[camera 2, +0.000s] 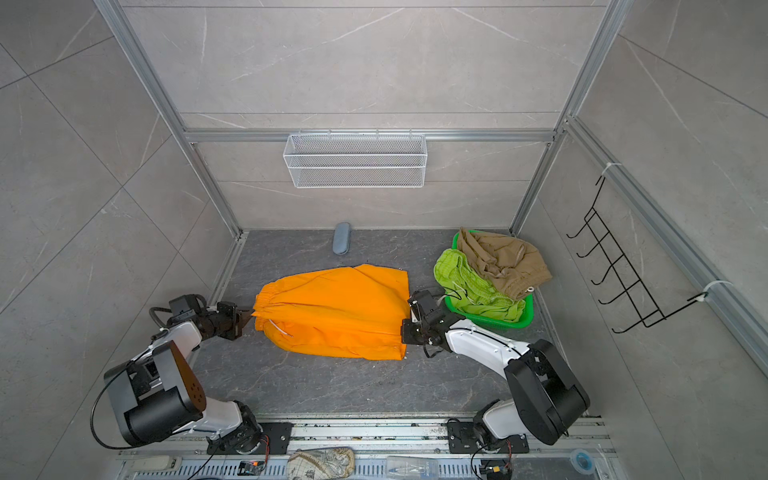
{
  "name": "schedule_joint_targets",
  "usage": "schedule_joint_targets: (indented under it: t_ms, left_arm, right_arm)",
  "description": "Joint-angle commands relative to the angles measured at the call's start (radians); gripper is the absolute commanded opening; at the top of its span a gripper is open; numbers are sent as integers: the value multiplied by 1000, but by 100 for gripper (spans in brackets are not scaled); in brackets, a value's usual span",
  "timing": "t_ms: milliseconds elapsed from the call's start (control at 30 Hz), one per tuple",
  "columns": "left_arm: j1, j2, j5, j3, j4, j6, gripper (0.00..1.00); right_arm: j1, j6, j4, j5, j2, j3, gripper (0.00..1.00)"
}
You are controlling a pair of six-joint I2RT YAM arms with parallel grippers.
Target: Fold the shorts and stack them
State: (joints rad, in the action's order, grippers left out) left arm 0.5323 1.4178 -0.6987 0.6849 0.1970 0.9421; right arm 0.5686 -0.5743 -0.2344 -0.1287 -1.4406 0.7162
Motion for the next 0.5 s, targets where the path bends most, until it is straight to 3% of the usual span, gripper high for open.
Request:
schedule_joint_targets:
  t_ms: [0,133,267,467]
  left_arm:
    - [21,-64,23,-14,-59,-19,0]
    - [-12,-51,39,-58,-76,-19,0]
    - [-158,-26,95,-53,-78,-22,0]
    - [-182,-10,85,34,-77,2,0]
  right_arm:
    - [-7,-23,15,51,-40,-15,11]
    - [-37,-13,-9,80,-139,43,7]
    - [-117,19,-34,82,-208,119,7]
    - [-161,93,-166,129,-94,241,9]
